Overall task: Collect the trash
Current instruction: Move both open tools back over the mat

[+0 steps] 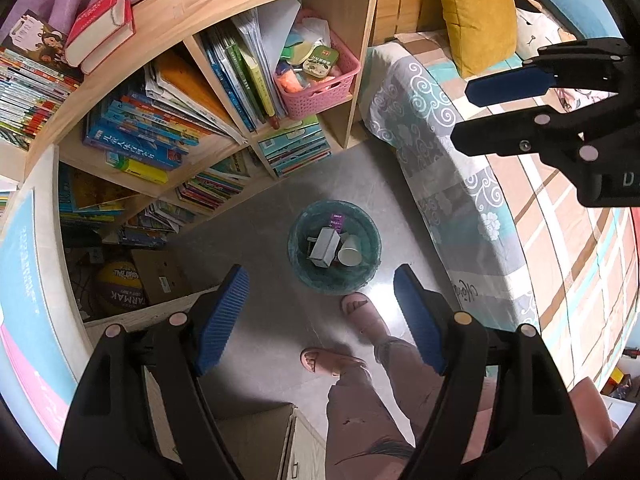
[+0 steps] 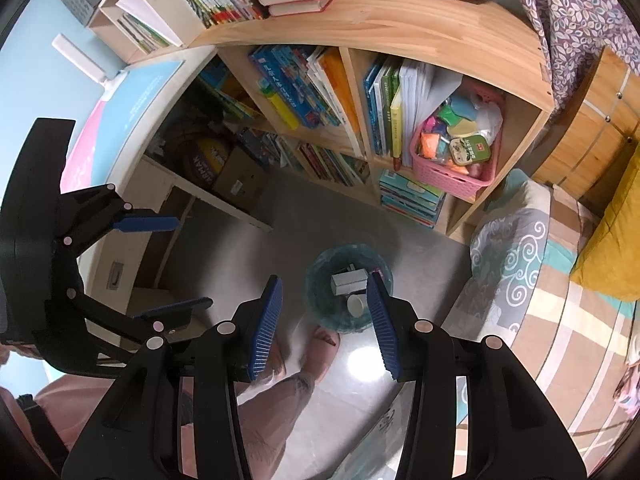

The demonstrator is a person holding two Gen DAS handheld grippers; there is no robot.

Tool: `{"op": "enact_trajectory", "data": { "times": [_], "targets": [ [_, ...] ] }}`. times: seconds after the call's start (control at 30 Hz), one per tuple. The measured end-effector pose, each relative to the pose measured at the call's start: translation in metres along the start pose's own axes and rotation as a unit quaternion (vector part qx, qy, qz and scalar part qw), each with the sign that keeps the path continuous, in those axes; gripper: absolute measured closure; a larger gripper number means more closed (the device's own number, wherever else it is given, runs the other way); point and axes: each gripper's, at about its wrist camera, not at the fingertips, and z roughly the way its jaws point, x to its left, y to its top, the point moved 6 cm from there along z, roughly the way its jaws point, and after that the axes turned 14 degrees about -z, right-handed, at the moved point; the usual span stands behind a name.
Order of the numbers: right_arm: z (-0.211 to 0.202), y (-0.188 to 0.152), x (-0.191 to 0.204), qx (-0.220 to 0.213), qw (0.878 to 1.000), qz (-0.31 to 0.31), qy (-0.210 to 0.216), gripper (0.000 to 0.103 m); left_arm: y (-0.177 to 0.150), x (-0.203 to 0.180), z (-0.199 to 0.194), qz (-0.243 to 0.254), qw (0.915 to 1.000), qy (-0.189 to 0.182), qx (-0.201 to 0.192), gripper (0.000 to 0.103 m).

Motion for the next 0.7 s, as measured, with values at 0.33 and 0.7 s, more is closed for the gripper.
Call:
{"op": "enact_trajectory", "data": {
  "times": [0.33,0.7],
  "targets": [
    [-0.006,-0.001,0.01,-0.004,1.0,-0.014,0.003,0.057,-0.005,0.001,-0.011,-0.007,0.9999,0.006,-0.01,0.03],
    [-0.014,0.01,0.044,-0.01,0.998,-0.057,0.014,0.051,-0.023,0.028,-0.032,-0.044,0.9983,0.016,-0.036,0.023]
  ]
}}
